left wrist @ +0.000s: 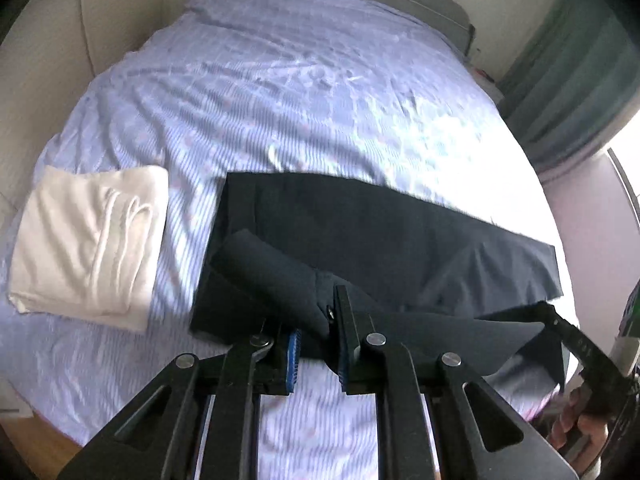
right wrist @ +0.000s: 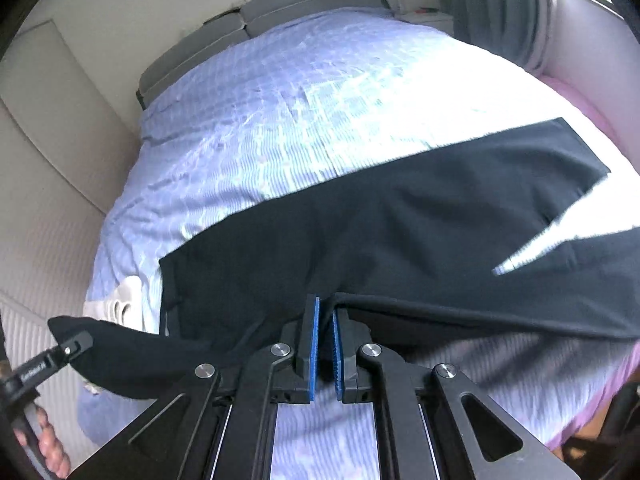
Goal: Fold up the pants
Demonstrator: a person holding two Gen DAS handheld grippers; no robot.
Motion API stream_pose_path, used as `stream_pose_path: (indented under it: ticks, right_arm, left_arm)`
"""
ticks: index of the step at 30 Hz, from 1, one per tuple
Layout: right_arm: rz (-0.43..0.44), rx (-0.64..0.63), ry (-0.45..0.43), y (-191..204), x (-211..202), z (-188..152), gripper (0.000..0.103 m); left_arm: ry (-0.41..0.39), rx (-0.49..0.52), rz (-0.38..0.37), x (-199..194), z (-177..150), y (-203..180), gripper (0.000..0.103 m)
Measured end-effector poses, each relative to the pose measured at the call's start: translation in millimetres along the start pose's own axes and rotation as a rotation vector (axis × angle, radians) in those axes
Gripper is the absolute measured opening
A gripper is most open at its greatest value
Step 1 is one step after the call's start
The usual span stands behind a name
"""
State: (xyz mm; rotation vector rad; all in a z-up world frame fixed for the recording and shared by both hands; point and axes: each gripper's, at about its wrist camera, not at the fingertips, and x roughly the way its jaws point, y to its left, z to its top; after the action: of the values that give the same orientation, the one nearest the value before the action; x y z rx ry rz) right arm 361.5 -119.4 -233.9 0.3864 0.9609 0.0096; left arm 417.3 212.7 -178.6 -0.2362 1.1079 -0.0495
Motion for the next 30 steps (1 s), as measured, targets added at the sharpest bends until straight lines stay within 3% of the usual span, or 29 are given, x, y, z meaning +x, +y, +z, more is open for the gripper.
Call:
stream_pose_path:
  ticks: [11, 19, 22, 24, 28, 30]
  right_arm:
    - [0.005, -0.143, 0.136, 26.2, 117.3, 94.6, 0.007]
    - [-0.039, -0.203, 0.228, 43.2, 196.0, 116.0, 0.009]
    - [-0.054, -0.206, 0.266, 48.8, 214.7, 119.2, 0.022]
    - [-0.010, -0.221, 0.260, 56.5, 214.2, 122.7, 0.039]
    - [0.056, -0.274, 0.207, 78.5, 195.7, 129.0, 0.049]
    - [0.095, -0.278, 0.181, 84.2, 182.4, 131.7, 0.050]
  left_arm:
    - [0.131, -0.017, 0.139, 107.9, 82.7, 10.7, 0.016]
    - [0.271, -0.053, 0.202, 188.3, 113.0, 30.3, 0.019]
    - [0.321, -0.098, 0.200, 203.7, 121.4, 37.4, 0.021]
    - [0.326, -0.149, 0.178, 201.8, 127.3, 40.6, 0.026]
    - [0.312, -0.196, 0.160, 189.0, 133.6, 37.9, 0.036]
    - [0.247, -0.179, 0.185, 173.6, 140.9, 33.4, 0.052]
